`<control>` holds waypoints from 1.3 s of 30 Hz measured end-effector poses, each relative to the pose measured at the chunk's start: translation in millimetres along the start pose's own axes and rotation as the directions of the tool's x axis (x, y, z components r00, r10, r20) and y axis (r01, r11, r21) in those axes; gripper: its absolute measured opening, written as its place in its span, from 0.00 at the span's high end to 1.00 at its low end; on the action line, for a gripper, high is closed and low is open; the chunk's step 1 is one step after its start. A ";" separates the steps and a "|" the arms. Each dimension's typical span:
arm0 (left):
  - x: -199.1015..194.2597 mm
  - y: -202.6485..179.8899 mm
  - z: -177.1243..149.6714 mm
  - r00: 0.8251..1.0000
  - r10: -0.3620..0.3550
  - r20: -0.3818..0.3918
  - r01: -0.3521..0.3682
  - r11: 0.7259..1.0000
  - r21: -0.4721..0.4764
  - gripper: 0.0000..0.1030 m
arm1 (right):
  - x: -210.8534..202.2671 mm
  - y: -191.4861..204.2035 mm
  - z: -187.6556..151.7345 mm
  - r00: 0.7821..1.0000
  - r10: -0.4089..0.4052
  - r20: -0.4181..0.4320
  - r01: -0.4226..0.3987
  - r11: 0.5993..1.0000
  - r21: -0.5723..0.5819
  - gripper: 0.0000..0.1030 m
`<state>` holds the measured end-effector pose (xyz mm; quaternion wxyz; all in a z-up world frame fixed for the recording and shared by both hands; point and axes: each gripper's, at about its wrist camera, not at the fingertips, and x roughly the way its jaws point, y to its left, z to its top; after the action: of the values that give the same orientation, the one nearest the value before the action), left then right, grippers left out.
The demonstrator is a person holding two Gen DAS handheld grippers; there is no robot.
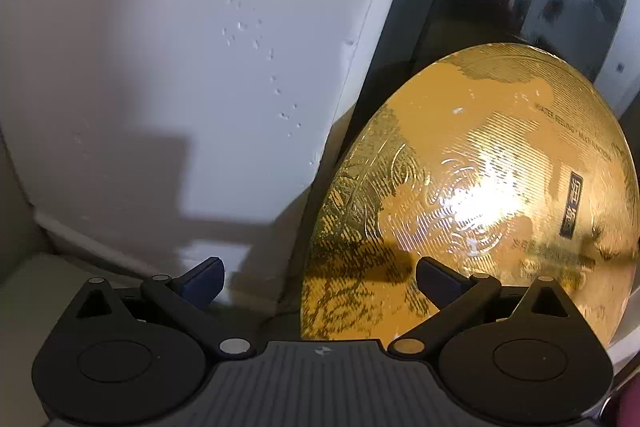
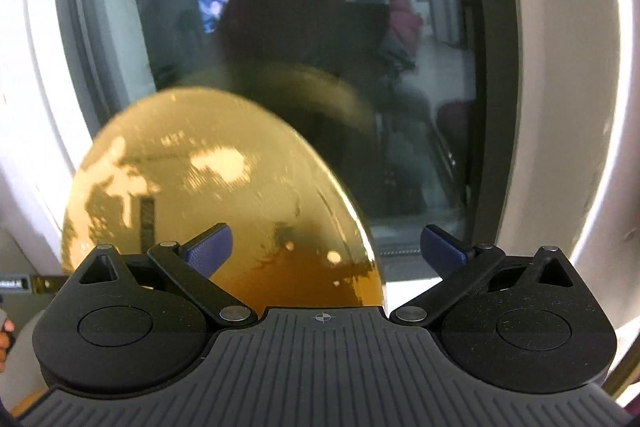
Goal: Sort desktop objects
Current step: 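Reach the right tool to the upright gold lid and grasp its rim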
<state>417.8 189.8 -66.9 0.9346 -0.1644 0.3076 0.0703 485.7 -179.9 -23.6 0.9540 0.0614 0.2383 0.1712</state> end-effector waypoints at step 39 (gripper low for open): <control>-293.4 -49.2 -83.4 0.950 -0.311 0.030 0.312 0.944 -0.106 0.02 | -332.0 81.1 -22.7 0.962 -0.099 0.253 0.156 0.964 -0.214 0.08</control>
<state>148.3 105.6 58.4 0.9254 -0.2612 0.2677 -0.0605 176.0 -221.5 116.5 0.9855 -0.0456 0.1029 0.1270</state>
